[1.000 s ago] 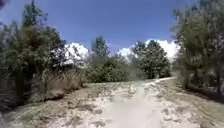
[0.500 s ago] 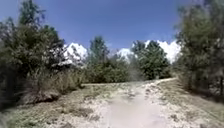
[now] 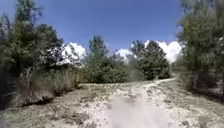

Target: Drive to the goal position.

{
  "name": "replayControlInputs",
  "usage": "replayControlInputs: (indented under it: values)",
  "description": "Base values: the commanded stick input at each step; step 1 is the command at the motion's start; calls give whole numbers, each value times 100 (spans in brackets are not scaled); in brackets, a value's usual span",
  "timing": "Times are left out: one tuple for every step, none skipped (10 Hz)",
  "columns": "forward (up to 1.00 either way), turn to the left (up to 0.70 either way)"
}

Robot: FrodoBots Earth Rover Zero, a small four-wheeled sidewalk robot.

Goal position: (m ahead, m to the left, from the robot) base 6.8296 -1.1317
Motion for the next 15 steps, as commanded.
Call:
replayControlInputs:
  values:
    - [44, 2]
    - [44, 2]
    - [44, 2]
    - [44, 2]
    - [44, 2]
    - [44, -18]
    - [44, -27]
    - [44, -27]
    - [44, -12]
    - [44, 2]
    - [44, 2]
    - [44, 2]
    - [44, 2]
    - [44, 2]
    - [44, 2]
